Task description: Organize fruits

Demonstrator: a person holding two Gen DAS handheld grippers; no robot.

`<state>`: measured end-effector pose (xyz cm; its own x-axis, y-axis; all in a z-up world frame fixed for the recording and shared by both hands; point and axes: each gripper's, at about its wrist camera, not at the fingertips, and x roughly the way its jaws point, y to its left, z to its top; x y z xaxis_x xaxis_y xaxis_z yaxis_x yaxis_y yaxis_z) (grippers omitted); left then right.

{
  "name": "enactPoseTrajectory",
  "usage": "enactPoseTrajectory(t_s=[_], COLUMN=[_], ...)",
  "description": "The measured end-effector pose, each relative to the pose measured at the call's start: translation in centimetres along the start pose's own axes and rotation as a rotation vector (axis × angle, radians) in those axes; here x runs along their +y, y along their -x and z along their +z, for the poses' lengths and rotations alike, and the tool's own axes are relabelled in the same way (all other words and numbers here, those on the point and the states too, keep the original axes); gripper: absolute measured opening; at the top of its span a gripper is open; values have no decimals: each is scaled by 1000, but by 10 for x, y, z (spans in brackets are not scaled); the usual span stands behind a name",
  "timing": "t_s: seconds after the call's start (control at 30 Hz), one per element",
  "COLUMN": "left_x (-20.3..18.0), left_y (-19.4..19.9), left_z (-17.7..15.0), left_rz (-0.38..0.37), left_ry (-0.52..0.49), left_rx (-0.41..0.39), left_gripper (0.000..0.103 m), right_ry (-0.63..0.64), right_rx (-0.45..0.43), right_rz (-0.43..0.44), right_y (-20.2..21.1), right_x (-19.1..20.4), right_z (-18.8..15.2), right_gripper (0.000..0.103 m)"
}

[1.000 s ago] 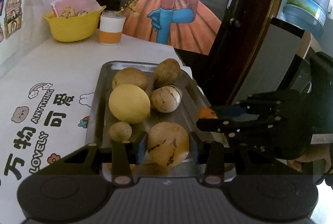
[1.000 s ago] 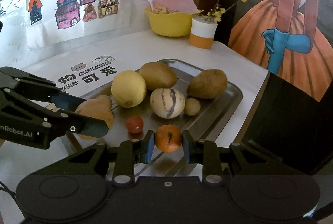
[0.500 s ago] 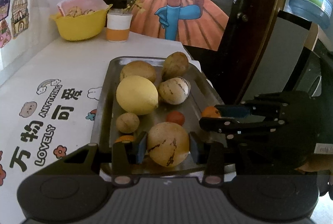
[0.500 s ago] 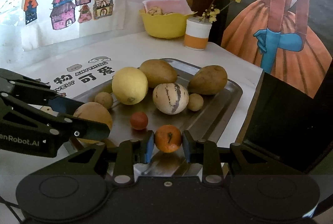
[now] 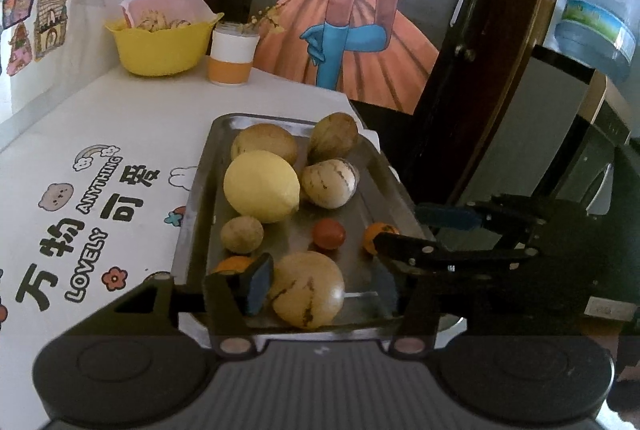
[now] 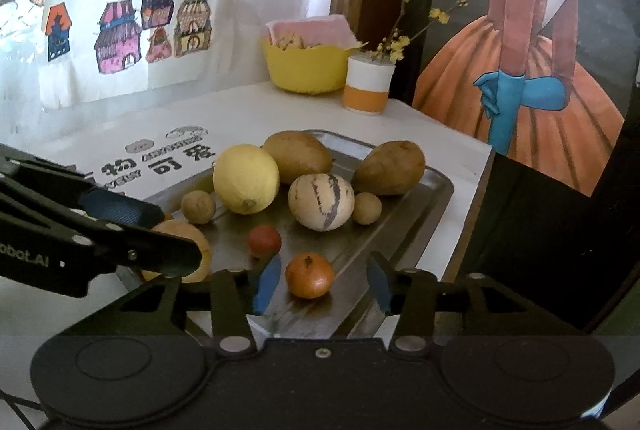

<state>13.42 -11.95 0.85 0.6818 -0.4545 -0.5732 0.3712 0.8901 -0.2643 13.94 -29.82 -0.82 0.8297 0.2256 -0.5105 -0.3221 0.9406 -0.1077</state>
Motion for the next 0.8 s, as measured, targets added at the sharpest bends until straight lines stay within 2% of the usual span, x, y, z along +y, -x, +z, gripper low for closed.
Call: enactPoseTrajectory(t_s=[0.13, 0.2, 0.4, 0.57, 0.8], left_x=[2, 3, 12, 22, 31], left_y=[13, 21, 43, 56, 71], left_z=[0, 0, 1, 1, -7], left_rz=[3, 14, 75, 144, 213], left_ry=[30, 41, 81, 92, 53], left_rx=[-38, -67, -140, -162, -148], left_gripper=[71, 79, 101, 103, 103], right_ry=[-17, -38, -142, -213, -238], right_rx=[-18, -27, -61, -106, -164], right_rz=[-23, -32, -73, -104, -161], right_y=[9, 14, 33, 51, 78], right_x=[-1, -1, 1, 7, 27], right_z=[-1, -1, -4, -4, -5], right_gripper=[65, 75, 93, 101, 102])
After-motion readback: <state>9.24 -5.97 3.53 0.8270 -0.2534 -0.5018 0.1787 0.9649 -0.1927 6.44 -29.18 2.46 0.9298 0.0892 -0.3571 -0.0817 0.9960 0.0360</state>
